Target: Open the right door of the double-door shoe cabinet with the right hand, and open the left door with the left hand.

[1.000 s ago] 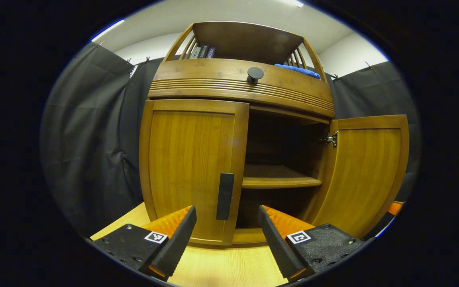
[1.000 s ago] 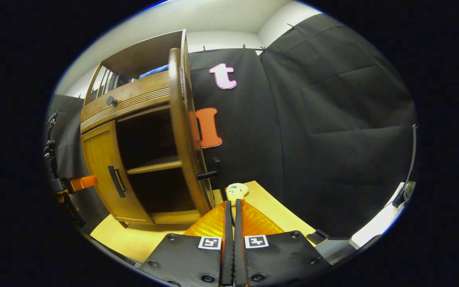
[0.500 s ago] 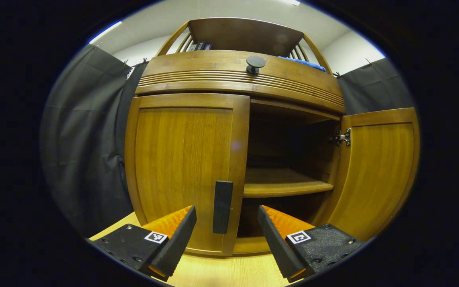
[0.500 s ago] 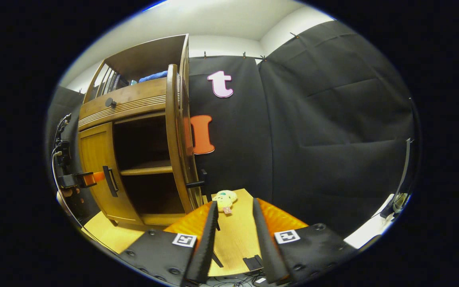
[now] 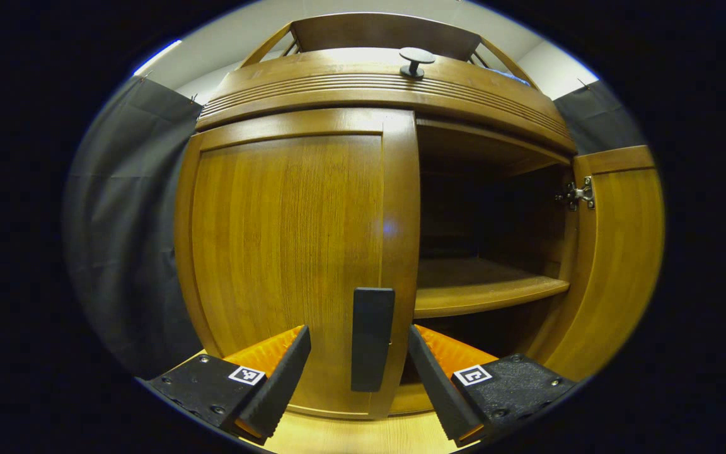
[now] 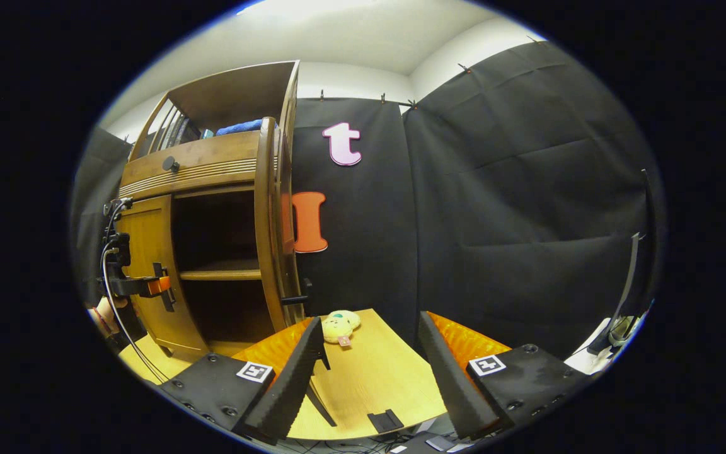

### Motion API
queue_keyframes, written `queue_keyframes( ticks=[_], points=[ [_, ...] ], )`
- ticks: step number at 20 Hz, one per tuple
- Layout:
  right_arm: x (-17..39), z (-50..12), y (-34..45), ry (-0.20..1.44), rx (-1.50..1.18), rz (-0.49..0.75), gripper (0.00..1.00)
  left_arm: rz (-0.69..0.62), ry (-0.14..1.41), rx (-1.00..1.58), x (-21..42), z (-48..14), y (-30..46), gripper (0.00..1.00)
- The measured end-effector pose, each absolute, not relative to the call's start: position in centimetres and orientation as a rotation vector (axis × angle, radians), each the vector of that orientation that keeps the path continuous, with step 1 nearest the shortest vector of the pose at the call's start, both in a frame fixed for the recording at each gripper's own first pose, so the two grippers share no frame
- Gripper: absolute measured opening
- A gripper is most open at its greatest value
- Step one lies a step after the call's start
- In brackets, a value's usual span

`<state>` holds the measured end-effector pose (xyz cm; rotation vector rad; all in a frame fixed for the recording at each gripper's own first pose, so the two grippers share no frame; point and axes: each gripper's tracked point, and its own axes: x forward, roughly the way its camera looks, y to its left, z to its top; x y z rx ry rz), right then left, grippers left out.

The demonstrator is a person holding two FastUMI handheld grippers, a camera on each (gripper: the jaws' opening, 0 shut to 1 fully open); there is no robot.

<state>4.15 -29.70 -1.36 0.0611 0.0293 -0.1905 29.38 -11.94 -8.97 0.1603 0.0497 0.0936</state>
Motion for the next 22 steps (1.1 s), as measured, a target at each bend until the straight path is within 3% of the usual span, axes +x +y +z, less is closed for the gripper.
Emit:
queue_keyframes(
  ticks=[1,2,3,9,10,14,15,16,17,18,19,20,21,22],
  points=[
    [4.0,-1.5,-29.8,0.031,0.061,-0.196,1.0,0.093,0.058,0.151,29.8,-9.3,-11.8,0.9],
    [4.0,-1.6,-30.0,0.032,0.061,-0.202,0.89,0.102,0.06,0.15,30.3,-9.4,-11.4,0.9],
    [4.0,-1.5,-30.1,0.034,0.062,-0.208,0.98,0.11,0.061,0.153,30.6,-9.3,-11.0,0.9],
    [4.0,-1.4,-30.0,0.033,0.058,-0.214,0.98,0.066,0.053,0.183,31.2,-9.4,-12.7,0.36],
    [4.0,-1.3,-29.8,0.032,0.058,-0.211,0.98,0.066,0.055,0.169,31.2,-9.4,-12.7,0.31],
    [3.8,-0.8,-28.8,0.012,0.059,-0.203,1.0,0.037,0.067,0.139,29.5,-9.4,-12.6,0.31],
    [3.9,-0.7,-28.4,0.009,0.06,-0.2,0.89,0.03,0.061,0.145,28.5,-9.4,-12.5,0.26],
    [3.8,-0.6,-28.0,0.005,0.062,-0.195,0.89,0.027,0.059,0.137,27.4,-9.4,-12.5,0.28],
    [3.8,-0.5,-27.5,0.004,0.064,-0.187,0.98,0.027,0.061,0.127,26.6,-9.3,-12.3,0.27],
    [3.9,-0.5,-26.8,0.003,0.065,-0.178,0.89,0.031,0.065,0.117,25.9,-9.3,-12.1,0.27],
    [3.9,-0.4,-26.3,0.005,0.065,-0.169,0.89,0.035,0.071,0.115,25.2,-9.2,-11.8,0.26],
    [3.9,-0.5,-25.7,0.005,0.064,-0.163,1.0,0.038,0.074,0.112,24.3,-9.1,-11.5,0.26],
    [3.7,-0.4,-25.2,0.004,0.062,-0.156,0.89,0.038,0.077,0.105,23.6,-9.0,-11.2,0.26],
    [3.5,-0.4,-24.7,0.003,0.06,-0.15,0.98,0.035,0.078,0.096,22.9,-9.0,-11.1,0.25]
  ],
)
